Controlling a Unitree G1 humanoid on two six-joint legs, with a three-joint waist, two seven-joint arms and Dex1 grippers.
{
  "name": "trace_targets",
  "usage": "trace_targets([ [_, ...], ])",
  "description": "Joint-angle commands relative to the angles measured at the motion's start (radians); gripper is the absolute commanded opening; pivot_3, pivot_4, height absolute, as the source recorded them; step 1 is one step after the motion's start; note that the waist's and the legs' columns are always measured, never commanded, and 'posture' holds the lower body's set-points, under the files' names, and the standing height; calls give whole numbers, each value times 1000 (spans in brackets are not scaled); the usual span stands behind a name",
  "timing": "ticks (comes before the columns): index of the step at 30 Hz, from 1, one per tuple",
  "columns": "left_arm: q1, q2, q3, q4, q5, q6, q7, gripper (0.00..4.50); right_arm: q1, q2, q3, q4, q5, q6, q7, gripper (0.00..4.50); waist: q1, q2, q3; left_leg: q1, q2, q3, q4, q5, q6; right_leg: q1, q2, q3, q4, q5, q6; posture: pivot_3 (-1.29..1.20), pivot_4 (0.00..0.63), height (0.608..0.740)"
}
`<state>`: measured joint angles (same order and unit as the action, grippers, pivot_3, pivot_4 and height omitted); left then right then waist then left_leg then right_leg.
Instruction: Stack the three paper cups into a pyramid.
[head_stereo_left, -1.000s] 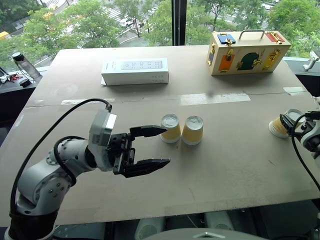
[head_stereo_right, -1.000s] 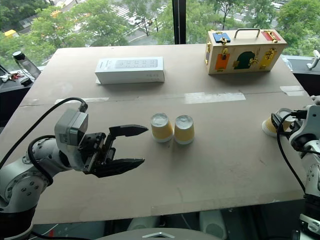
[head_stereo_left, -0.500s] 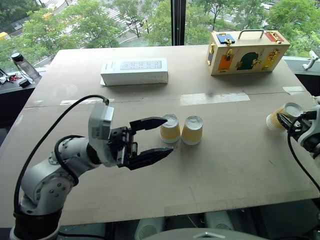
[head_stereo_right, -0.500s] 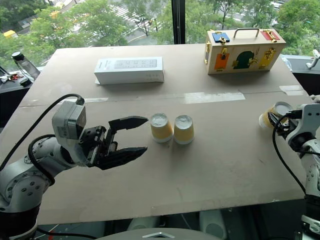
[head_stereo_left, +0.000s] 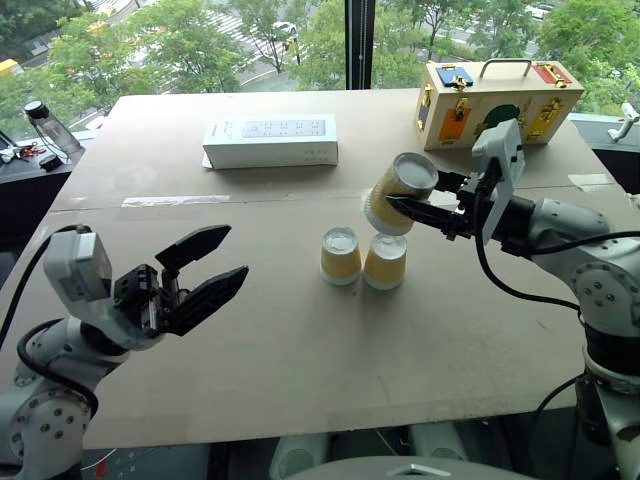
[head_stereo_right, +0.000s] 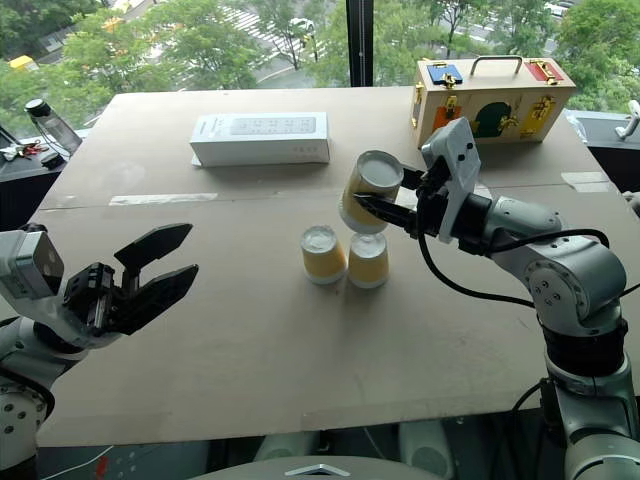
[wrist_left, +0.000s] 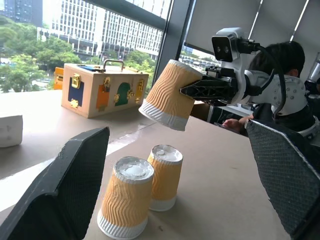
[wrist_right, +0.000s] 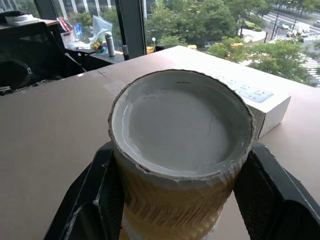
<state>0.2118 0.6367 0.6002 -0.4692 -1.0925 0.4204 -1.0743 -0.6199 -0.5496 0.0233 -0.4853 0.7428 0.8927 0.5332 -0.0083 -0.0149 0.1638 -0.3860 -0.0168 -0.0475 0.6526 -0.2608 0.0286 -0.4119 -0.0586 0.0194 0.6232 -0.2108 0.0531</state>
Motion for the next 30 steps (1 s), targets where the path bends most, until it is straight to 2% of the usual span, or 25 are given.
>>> trace_targets([
  [1,53,-6,59,6,-6,-39,-73,4500,-7,-2,34,-23,-30,-4,5,2231,-3,0,0,0,0,0,0,0,0,0,0,0,0,0,0,0,150,740],
  [14,147,-17,127,92,0,-80,-158,4500,0,20,106,-4,-100,-12,14,2231,-6,0,0,1,0,0,-1,0,0,-1,-1,-1,1,0,0,0,150,740],
  [20,211,-19,163,167,35,-114,-254,4500,-9,33,131,17,-135,-13,18,2231,-7,0,0,0,0,0,-1,0,0,-1,-1,-1,1,0,0,0,150,740],
  [30,244,-8,171,205,58,-118,-314,4500,-18,45,142,16,-150,2,40,2231,-7,0,0,0,0,0,-1,0,0,-1,-2,-2,1,0,0,0,150,740],
])
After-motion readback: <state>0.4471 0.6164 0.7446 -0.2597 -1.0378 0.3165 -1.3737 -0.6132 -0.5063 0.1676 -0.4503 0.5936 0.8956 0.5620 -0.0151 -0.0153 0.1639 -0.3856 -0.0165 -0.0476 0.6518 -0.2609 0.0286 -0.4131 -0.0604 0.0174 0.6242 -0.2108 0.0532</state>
